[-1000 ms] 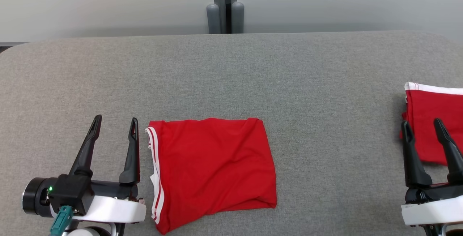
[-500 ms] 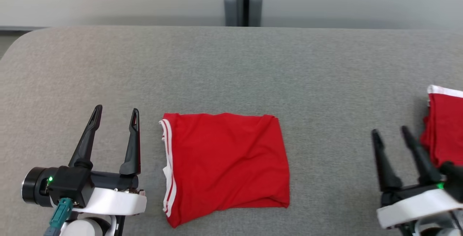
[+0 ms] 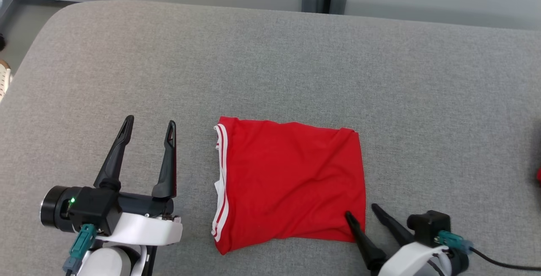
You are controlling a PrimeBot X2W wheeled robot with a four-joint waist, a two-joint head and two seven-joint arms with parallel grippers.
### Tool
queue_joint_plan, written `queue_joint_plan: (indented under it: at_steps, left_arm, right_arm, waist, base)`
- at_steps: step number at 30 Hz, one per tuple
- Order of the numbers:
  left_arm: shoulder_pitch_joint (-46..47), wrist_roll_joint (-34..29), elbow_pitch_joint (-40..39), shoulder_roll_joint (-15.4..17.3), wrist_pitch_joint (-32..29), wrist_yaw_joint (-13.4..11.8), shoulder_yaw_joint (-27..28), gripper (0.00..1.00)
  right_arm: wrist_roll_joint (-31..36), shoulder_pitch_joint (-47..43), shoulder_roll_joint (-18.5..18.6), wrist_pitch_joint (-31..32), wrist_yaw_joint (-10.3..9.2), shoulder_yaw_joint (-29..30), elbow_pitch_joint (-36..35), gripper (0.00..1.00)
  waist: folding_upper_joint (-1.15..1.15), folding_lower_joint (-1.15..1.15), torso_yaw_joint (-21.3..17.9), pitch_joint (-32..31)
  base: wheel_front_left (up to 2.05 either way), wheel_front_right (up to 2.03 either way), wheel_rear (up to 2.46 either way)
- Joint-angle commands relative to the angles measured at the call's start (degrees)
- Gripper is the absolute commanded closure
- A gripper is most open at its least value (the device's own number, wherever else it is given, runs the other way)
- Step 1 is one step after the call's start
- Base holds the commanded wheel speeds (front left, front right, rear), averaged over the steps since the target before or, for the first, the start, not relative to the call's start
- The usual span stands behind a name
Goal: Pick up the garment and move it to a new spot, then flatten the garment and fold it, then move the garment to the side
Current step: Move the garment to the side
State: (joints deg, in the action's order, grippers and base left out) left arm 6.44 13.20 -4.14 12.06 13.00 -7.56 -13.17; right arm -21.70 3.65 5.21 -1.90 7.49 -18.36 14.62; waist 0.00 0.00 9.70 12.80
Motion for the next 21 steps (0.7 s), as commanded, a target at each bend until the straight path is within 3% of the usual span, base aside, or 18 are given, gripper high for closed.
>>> queue_joint_plan:
  at_steps: [1,5,6,7,13,21]
  left_arm:
    - [1.2,0.1,0.2,0.2,0.3,0.2,0.1,0.0]
    - [1.9,0.2,0.7,0.0,0.7,0.3,0.0,0.0]
    - [2.1,0.2,0.9,0.0,0.7,0.4,-0.1,0.0]
    - [2.3,0.2,1.0,0.1,0.7,0.4,-0.1,0.0]
    - [3.2,0.1,1.2,0.5,1.0,0.5,-0.1,0.0]
    - [3.5,-0.1,-0.1,1.5,1.0,0.0,0.5,0.0]
  right_arm:
    - [-0.8,1.0,0.1,0.5,0.02,-0.6,1.2,0.0]
    - [-3.5,2.3,-0.5,3.0,0.02,-5.1,6.8,0.0]
    - [-4.3,2.7,-0.5,3.3,0.02,-6.0,7.8,0.47]
    - [-5.2,3.0,-0.6,3.6,0.02,-6.5,8.4,1.0]
    - [-8.6,2.2,2.2,3.1,-0.02,-7.0,6.6,1.0]
    - [-6.1,-0.8,6.6,2.3,-0.13,-0.6,-3.1,1.0]
  waist:
    - [0.0,0.0,-0.1,0.3]
    - [0.0,0.0,-0.6,1.0]
    - [0.0,0.0,-0.8,1.0]
    - [0.0,0.0,-0.9,1.1]
    - [0.0,0.0,-2.1,1.7]
    - [0.0,0.0,-7.8,2.8]
  base:
    - [0.0,0.0,0.0]
    - [0.0,0.0,0.0]
    - [0.0,0.0,0.0]
    - [0.0,0.0,0.0]
    - [0.0,0.0,0.0]
    - [0.0,0.0,0.0]
